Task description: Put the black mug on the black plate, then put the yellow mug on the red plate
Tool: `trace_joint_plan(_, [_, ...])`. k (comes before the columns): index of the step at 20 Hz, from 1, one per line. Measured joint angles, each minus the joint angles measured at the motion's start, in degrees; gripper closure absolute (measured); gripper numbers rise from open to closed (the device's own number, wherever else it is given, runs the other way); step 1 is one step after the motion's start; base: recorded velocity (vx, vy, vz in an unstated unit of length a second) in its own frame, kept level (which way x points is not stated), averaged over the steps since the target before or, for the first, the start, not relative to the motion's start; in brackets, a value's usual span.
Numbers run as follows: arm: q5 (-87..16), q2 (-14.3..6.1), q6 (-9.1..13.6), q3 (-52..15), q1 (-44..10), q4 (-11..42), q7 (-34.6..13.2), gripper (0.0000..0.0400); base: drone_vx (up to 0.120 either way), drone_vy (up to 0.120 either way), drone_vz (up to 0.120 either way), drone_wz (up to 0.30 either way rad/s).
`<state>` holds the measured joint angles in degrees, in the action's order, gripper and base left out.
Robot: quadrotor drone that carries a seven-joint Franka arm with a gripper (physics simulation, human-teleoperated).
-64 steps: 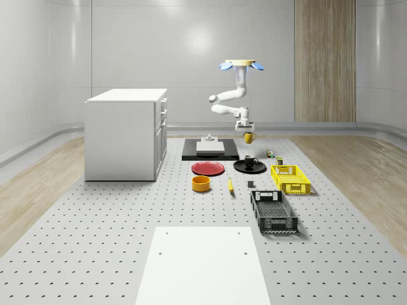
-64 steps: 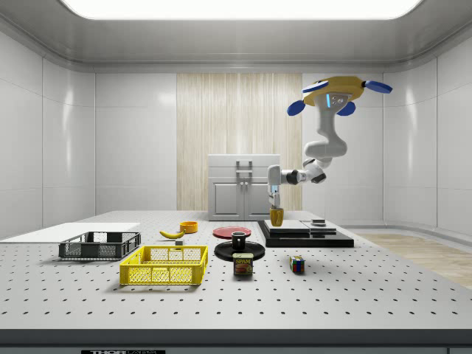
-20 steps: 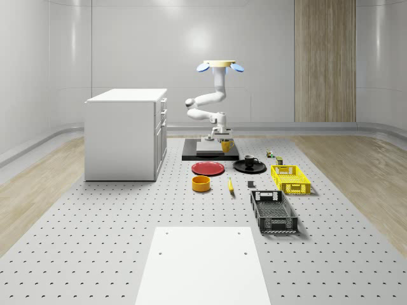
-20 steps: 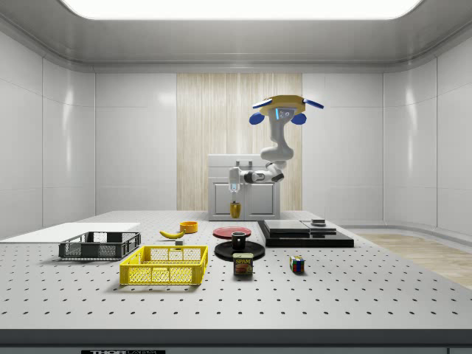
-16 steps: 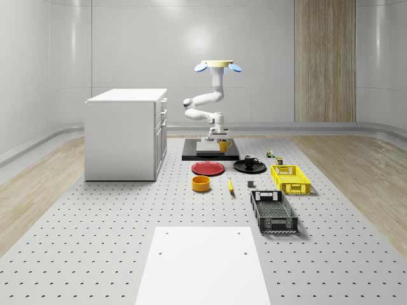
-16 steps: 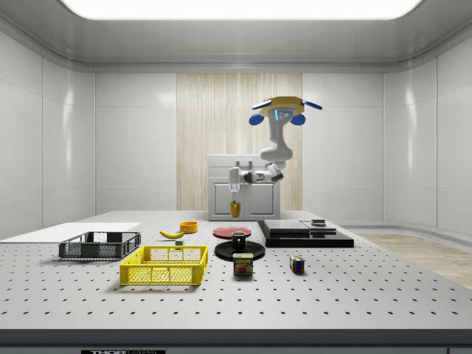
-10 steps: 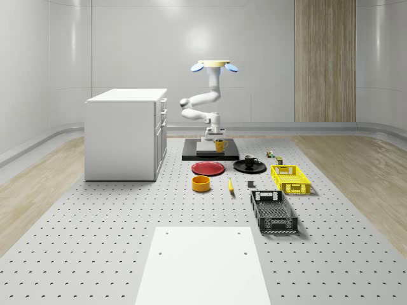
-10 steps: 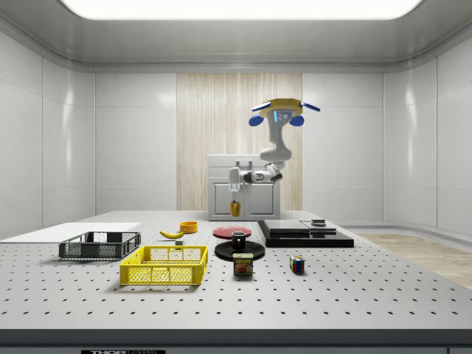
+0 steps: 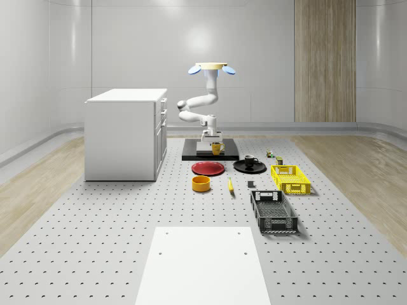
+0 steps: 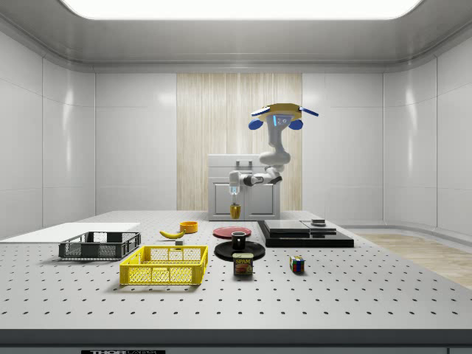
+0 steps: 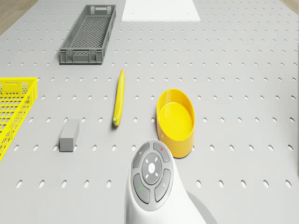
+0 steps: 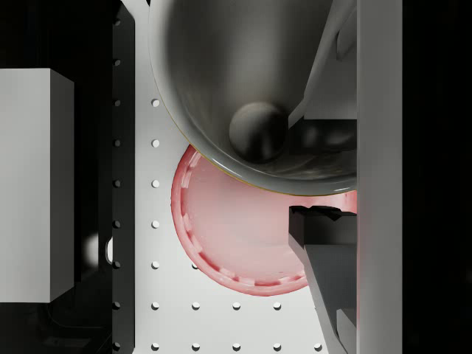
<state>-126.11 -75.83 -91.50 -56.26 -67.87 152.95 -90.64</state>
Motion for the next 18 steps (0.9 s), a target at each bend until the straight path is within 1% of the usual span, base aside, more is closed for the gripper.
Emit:
trace_joint_plan(3, [0.5, -0.7, -0.7, -0.2, 1.5, -0.2, 1.7, 0.03, 0.0, 0.0, 0.0, 0.0])
trace_joint_plan(7, [1.2, -1.6, -1.6, -0.6, 3.3, -0.5, 3.8, 0.03, 0.0, 0.0, -0.12, 0.0])
trace_joint_plan(11, [1.6, -2.1, -2.1, -0.8, 4.1, -0.7, 5.0, 0.03, 0.0, 0.0, -0.11, 0.0])
trace_joint_plan(18, [2.6, -3.2, -3.3, -1.4, 6.2, -1.4, 7.8, 0.03, 0.0, 0.0, 0.0, 0.0])
